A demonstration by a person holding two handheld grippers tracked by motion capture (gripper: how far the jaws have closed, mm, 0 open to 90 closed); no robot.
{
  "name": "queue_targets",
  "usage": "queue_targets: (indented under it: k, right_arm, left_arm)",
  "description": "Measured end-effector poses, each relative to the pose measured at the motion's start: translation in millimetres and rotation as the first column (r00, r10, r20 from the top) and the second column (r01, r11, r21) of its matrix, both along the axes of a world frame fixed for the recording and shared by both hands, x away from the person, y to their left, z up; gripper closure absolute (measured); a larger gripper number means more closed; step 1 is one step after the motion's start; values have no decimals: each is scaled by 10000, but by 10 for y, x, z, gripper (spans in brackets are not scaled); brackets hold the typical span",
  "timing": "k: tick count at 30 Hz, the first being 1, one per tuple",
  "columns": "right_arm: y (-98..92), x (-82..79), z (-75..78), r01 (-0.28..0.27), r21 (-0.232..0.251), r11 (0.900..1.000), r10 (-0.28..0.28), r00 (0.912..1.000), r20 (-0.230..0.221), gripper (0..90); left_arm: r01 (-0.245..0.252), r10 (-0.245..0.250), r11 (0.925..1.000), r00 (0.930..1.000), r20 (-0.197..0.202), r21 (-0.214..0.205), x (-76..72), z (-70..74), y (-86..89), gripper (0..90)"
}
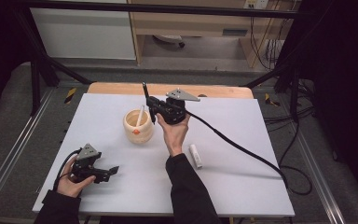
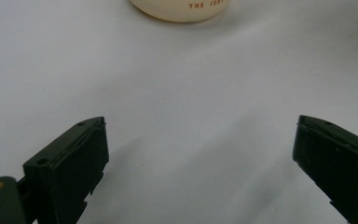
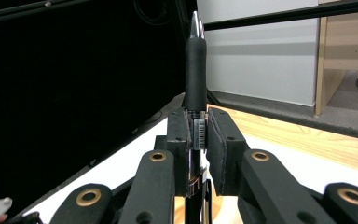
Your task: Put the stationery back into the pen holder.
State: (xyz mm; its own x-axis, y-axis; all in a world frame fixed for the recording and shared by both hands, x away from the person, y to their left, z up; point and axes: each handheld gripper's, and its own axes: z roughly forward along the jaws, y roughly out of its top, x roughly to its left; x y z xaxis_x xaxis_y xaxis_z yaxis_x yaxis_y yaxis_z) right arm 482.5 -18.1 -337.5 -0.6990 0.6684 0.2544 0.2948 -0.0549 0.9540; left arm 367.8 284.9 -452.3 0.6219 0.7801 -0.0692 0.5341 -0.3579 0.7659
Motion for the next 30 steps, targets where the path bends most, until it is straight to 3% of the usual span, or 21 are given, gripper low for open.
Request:
queue_targets:
  k: [14, 30]
  right_arm:
    - [267, 174, 15, -75, 119, 9999, 76, 10000, -46, 799]
    - [435, 318, -250, -301, 47, 9995, 303, 9986, -442, 799]
  left_arm:
    - [33, -33, 10000, 10000, -32, -59, 4, -3, -2, 36]
    - [51, -51, 10000, 10000, -24, -78, 1, -1, 0, 37]
